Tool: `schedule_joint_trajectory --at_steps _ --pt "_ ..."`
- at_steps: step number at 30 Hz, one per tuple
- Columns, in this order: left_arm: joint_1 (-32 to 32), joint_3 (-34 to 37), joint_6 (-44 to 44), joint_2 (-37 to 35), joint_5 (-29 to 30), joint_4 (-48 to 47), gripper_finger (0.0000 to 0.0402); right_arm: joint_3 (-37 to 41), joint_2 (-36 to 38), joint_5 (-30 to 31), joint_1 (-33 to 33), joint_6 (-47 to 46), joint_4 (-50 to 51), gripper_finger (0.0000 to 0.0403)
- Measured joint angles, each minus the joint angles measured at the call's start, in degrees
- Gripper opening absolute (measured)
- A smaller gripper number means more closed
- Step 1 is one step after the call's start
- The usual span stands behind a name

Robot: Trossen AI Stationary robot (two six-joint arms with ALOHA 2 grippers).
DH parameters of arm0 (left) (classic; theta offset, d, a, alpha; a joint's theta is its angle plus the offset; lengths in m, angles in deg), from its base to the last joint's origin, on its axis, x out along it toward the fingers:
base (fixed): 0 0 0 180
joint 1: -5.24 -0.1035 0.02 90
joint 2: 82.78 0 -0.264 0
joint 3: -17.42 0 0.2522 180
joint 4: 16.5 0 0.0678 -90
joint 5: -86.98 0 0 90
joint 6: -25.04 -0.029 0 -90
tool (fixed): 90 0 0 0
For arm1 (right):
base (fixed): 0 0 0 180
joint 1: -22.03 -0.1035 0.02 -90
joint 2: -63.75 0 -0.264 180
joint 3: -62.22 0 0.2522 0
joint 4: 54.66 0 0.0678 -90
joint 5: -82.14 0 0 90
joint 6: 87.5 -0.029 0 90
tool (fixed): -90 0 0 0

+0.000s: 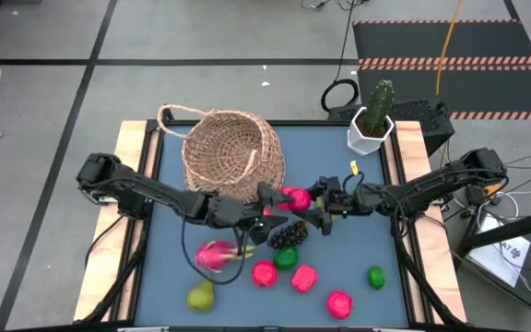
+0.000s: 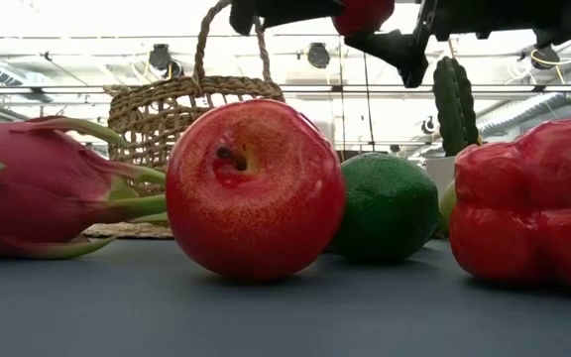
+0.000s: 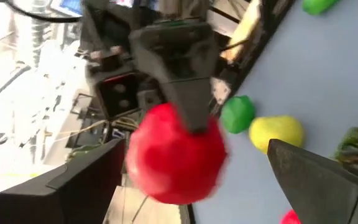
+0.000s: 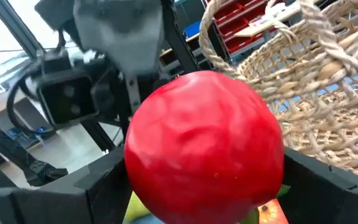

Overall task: Build produce basket
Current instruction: Put the red tomato into the basket

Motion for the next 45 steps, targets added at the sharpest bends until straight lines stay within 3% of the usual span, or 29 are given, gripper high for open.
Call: schedule_joint_trajectory --at_steps 9,18,27,40,45 --pt "-0.8 0.0 -3.9 1.8 -0.7 2.9 0.0398 0.0 0.0 0.0 0.0 0.1 0.2 0.0322" --pt "-2.3 0.0 -2.3 1.7 -3.4 4.7 0.0398 0.0 -0.9 0.0 0.0 -0.3 -1.6 0.0322" --pt "-2.8 0.0 -3.3 3.7 -4.0 5.1 0.0397 0.0 -5.8 -3.1 0.8 -1.4 -9.2 0.0322" --pt "-2.8 0.0 -3.5 3.6 -3.6 4.9 0.0396 0.0 -6.2 -5.9 1.3 -1.6 -9.9 0.0322" --pt "-2.8 0.0 -4.7 3.6 -2.6 4.9 0.0365 0.0 -6.2 -5.9 1.3 -1.5 -9.9 0.0322"
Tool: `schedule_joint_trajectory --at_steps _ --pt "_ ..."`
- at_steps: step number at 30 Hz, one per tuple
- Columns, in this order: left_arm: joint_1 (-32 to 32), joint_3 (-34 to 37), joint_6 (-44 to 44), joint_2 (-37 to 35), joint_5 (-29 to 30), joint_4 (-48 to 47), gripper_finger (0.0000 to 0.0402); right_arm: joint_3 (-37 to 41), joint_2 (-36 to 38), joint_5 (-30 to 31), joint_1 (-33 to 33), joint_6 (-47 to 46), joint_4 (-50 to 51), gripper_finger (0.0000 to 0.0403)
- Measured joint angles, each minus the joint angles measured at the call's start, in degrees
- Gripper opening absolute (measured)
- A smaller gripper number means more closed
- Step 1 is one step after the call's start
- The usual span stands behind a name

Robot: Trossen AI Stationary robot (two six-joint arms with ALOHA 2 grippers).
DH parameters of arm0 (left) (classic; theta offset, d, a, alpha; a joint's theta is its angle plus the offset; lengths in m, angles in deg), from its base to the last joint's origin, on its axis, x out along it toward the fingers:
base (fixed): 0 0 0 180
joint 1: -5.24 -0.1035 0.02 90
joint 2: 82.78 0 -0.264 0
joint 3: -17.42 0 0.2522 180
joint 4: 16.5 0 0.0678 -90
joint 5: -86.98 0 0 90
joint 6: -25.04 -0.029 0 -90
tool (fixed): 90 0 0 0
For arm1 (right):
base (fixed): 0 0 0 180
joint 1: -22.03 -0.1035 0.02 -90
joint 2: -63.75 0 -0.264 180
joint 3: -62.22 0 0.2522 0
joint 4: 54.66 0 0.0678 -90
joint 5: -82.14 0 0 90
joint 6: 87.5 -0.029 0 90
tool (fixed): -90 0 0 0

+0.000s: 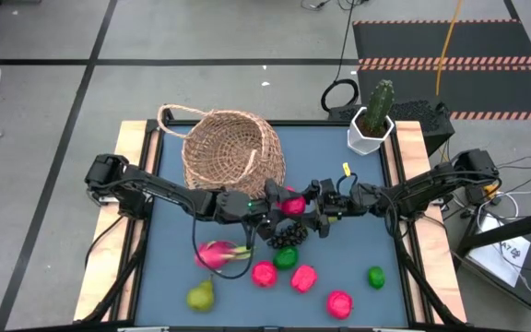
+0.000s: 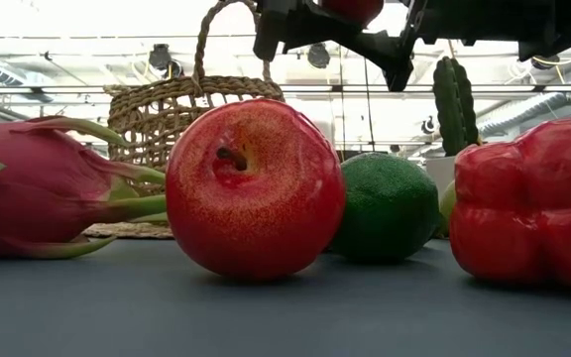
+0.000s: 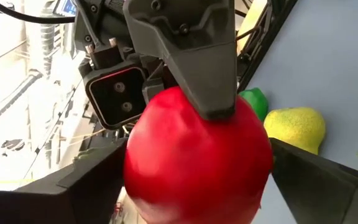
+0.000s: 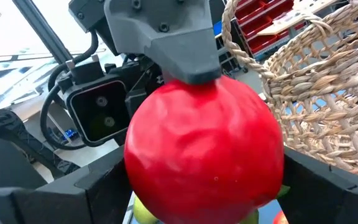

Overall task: Build produce basket
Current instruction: Put the red tomato into the basket

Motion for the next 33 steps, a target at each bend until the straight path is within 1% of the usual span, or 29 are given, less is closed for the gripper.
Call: schedule_joint_trajectory --at_steps 5,8,10,13,16,20,26,29,33 --pt "0.1 0.0 -0.2 0.0 0.0 0.1 0.0312 0.0 0.0 0.0 0.0 0.0 0.1 0.0322" --pt "0.4 0.0 -0.5 0.0 0.2 0.1 0.0297 0.0 0.0 0.0 0.0 0.3 0.1 0.0324" --pt "0.6 0.0 -0.9 0.0 0.3 0.1 0.0297 0.0 0.0 -0.1 0.0 0.6 0.1 0.033" --pt "1.0 0.0 -0.5 0.0 0.5 0.1 0.0309 0.0 0.0 -0.2 0.0 0.7 0.1 0.0349" --pt "1.5 0.0 0.2 0.0 2.1 0.3 0.0318 0.0 0.8 -0.2 0.0 0.7 0.8 0.0369" --pt "2.2 0.0 0.2 0.0 4.2 0.4 0.0314 0.0 2.7 -1.5 -0.1 1.6 3.2 0.0395" --pt "3.2 0.0 1.2 -0.6 6.4 0.9 0.03 0.0 7.0 -1.5 -0.2 2.1 8.9 0.0395" --pt "3.8 0.0 3.3 -1.0 10.0 1.9 0.0307 0.0 9.3 -1.5 -0.2 2.3 11.5 0.0395" --pt "4.6 0.0 3.5 -1.7 15.2 2.1 0.0321 0.0 12.3 -1.5 -0.8 3.0 14.3 0.0394"
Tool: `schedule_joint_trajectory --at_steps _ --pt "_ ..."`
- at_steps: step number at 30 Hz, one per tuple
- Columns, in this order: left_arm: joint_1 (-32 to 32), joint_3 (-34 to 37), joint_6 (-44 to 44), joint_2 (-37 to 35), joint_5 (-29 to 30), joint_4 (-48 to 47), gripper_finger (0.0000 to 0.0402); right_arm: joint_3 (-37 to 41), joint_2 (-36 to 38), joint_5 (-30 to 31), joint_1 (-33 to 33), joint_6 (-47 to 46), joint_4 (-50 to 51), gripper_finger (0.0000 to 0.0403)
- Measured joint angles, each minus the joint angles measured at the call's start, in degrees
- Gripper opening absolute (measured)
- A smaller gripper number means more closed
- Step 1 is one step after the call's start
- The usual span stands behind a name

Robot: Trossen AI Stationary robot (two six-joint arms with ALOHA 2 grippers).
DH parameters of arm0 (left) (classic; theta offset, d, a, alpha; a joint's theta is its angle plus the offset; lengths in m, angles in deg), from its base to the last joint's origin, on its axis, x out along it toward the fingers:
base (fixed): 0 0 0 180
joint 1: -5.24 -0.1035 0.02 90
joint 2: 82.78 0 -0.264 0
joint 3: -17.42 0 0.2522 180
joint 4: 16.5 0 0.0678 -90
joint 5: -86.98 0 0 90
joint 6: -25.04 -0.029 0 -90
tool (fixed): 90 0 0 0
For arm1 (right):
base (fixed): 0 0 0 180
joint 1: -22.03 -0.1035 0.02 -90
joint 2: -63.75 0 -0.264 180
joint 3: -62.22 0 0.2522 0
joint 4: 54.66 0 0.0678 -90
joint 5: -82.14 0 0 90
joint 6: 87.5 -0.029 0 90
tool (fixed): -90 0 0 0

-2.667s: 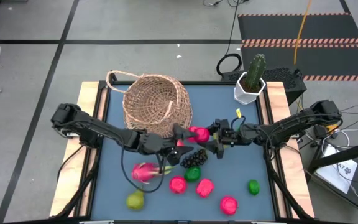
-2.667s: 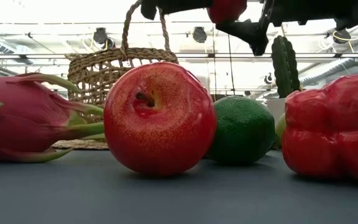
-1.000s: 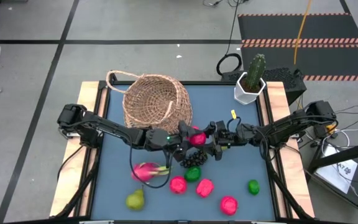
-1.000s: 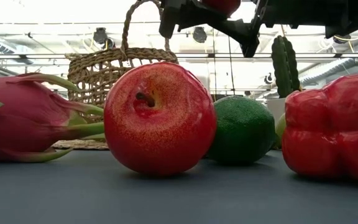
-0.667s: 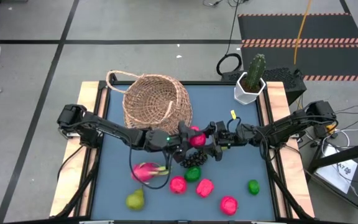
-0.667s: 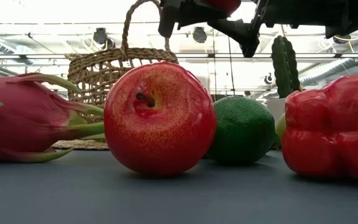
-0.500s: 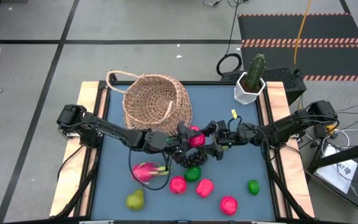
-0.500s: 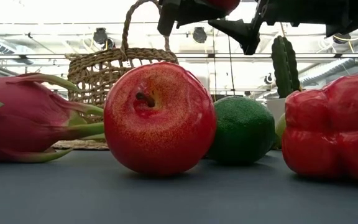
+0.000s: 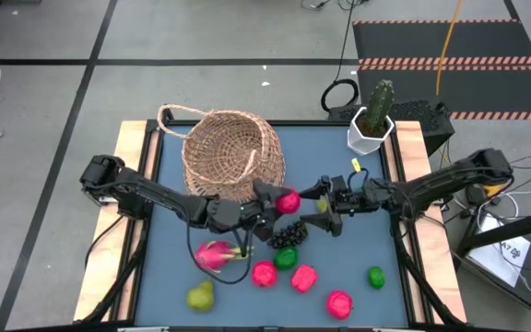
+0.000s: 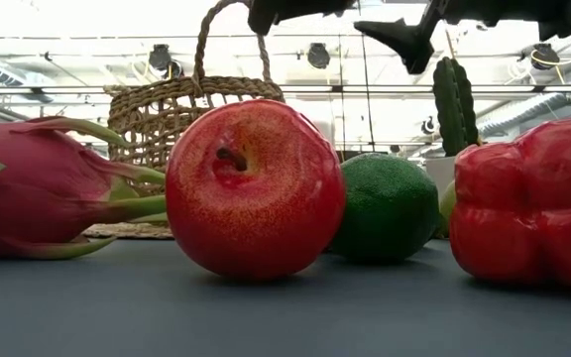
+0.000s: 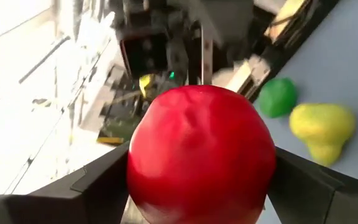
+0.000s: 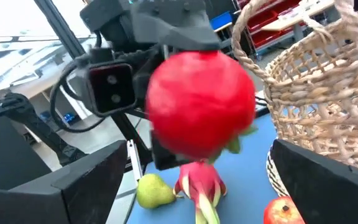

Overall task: Build produce basket
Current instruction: Put the red tomato into the basket

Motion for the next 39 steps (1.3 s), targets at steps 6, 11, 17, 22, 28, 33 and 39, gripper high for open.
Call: schedule_joint_trajectory --at_steps 6,11,17,22,28,33,39 --pt "1.7 0.0 1.0 -2.4 7.3 -0.5 0.0317 0.0 4.7 0.0 -2.5 3.2 0.3 0.0394" --pt "2.5 0.0 6.5 -5.6 9.1 -1.2 0.0305 0.0 7.9 0.1 -3.9 5.4 2.1 0.0394" --pt "2.9 0.0 11.3 -12.5 9.9 -6.7 0.0313 0.0 8.9 0.1 -4.3 6.4 4.6 0.0394" --pt "2.4 -0.1 16.9 -20.2 9.8 -14.2 0.0314 0.0 8.8 0.1 -4.3 6.9 5.8 0.0394" --pt "-1.2 -0.1 22.5 -28.6 9.8 -23.3 0.0302 0.0 8.8 0.1 -4.3 7.9 6.6 0.0394" --pt "-7.1 -0.1 29.1 -34.5 9.8 -29.8 0.0314 0.0 8.8 0.1 -4.3 8.1 7.4 0.0394" --pt "-17.2 -0.1 43.1 -36.9 4.5 -38.7 0.032 0.0 8.8 0.1 -4.3 8.6 8.2 0.0394"
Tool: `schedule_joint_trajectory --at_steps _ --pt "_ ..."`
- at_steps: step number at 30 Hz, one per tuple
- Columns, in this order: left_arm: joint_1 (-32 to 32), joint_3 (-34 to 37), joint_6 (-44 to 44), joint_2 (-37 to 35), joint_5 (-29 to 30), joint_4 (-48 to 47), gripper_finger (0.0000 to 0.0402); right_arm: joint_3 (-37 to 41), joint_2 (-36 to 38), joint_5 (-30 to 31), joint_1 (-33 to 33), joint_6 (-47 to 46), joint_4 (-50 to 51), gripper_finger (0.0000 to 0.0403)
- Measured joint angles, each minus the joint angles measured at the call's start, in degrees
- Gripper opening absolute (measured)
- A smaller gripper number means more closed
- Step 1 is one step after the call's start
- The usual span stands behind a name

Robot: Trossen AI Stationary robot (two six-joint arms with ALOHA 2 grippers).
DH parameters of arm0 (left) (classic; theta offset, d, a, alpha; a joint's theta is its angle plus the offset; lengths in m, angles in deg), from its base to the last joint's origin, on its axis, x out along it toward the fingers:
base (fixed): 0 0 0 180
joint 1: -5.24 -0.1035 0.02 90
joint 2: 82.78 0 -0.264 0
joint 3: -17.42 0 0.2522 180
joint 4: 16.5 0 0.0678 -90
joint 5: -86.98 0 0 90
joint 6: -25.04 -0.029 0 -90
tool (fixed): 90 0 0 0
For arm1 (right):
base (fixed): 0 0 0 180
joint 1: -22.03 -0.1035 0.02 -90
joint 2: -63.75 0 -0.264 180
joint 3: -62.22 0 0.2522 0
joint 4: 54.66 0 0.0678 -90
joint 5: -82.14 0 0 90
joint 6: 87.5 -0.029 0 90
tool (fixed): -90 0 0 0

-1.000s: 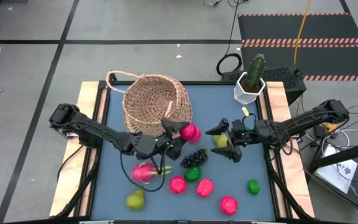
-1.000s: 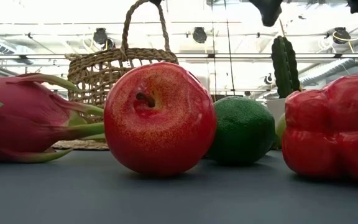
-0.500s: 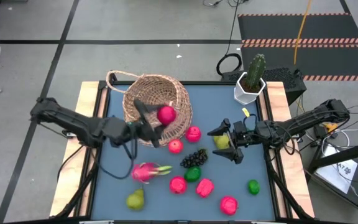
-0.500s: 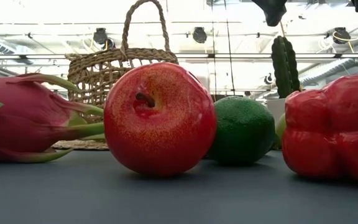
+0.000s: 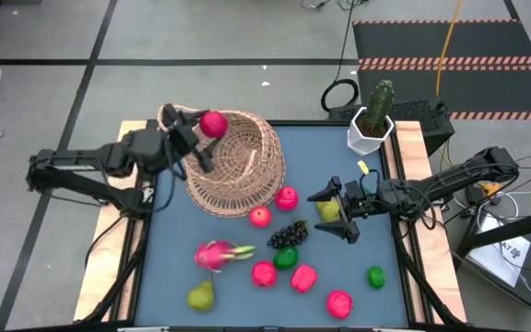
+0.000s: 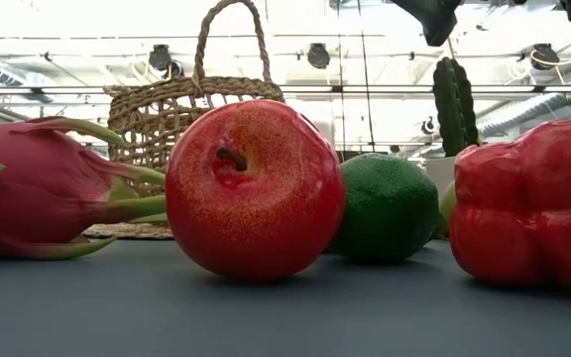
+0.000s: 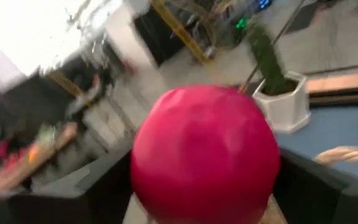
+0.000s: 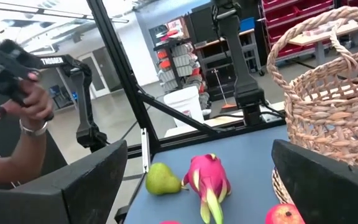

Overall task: Build produce basket
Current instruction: Put the red tomato into the basket

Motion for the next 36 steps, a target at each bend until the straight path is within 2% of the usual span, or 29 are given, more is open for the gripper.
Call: schedule_joint_trajectory --at_steps 4,10,16,22,36 --pt "-6.7 0.0 10.3 1.1 -5.1 -7.5 0.0321 0.0 0.0 0.0 0.0 0.5 0.0 0.0394" --pt "-11.7 0.1 18.0 4.3 -9.6 -17.0 0.0321 0.0 0.0 0.0 0.0 0.5 0.0 0.0394" --pt "-12.0 0.1 16.7 7.4 -9.8 -19.5 0.0321 0.0 0.0 0.0 0.0 0.5 1.3 0.0394" --pt "-11.8 0.0 25.7 10.5 -11.1 -23.3 0.0321 0.0 0.0 0.0 0.0 0.7 2.1 0.0394" --pt "-21.1 0.0 27.3 20.4 -20.7 -27.4 0.0321 0.0 0.0 0.3 0.0 0.8 2.2 0.0394"
